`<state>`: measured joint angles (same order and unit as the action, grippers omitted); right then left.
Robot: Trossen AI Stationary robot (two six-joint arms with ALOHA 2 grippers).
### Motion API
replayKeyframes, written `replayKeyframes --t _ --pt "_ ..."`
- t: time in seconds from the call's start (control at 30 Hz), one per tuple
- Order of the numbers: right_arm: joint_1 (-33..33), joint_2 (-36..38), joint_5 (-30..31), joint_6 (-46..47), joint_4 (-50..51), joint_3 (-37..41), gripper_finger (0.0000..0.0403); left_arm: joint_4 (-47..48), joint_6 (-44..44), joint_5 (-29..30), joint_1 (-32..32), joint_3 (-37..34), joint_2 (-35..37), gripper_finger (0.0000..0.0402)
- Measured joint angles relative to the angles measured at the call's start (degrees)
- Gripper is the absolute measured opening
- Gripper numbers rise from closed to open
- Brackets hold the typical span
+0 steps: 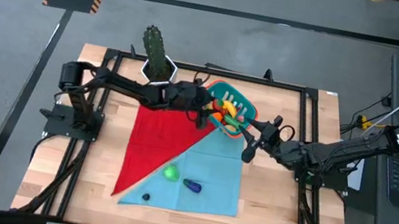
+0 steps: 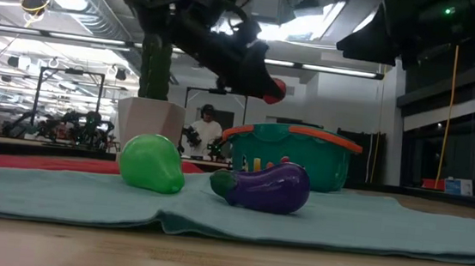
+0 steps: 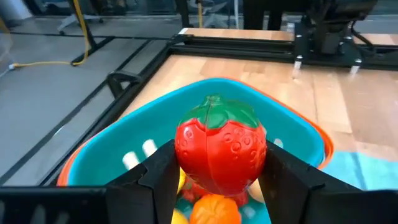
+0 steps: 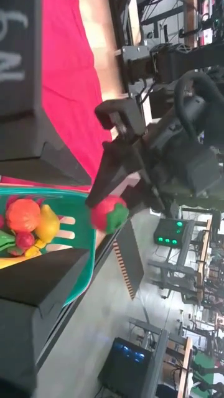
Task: Pick and placing Produce into tupperware
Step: Put the red strawberry into the blue basket
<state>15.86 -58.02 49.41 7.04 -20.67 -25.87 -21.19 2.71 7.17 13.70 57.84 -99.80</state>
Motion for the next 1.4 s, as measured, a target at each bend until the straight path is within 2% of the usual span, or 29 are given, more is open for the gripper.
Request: replayKeyframes --t 0.1,0.27,0.47,0.6,0.83,1.4 --pt "0.0 0.0 0.0 0.0 0.3 0.0 0.0174 1.8 1.2 -2.4 1.2 3.5 -2.7 0.0177" --pt "0.0 0.0 0.0 0.0 0.8 0.0 0.0174 8.4 3.5 -2.4 3.0 8.9 -5.2 0.0179" --pt "0.0 0.0 0.0 0.0 1.6 0.0 0.0174 15.2 5.3 -2.8 4.1 12.0 -5.4 0.0177" --pt "0.0 0.0 0.0 0.0 1.6 0.0 0.0174 21.7 7.2 -7.6 4.7 14.7 -5.4 0.0177" --pt "0.0 0.0 -0.1 0.2 1.5 0.0 0.0174 28.6 10.8 -8.0 5.0 19.2 -5.4 0.0177" --pt "0.0 0.0 -0.1 0.1 1.7 0.0 0.0174 29.6 11.4 -8.3 5.5 20.2 -7.0 0.0177"
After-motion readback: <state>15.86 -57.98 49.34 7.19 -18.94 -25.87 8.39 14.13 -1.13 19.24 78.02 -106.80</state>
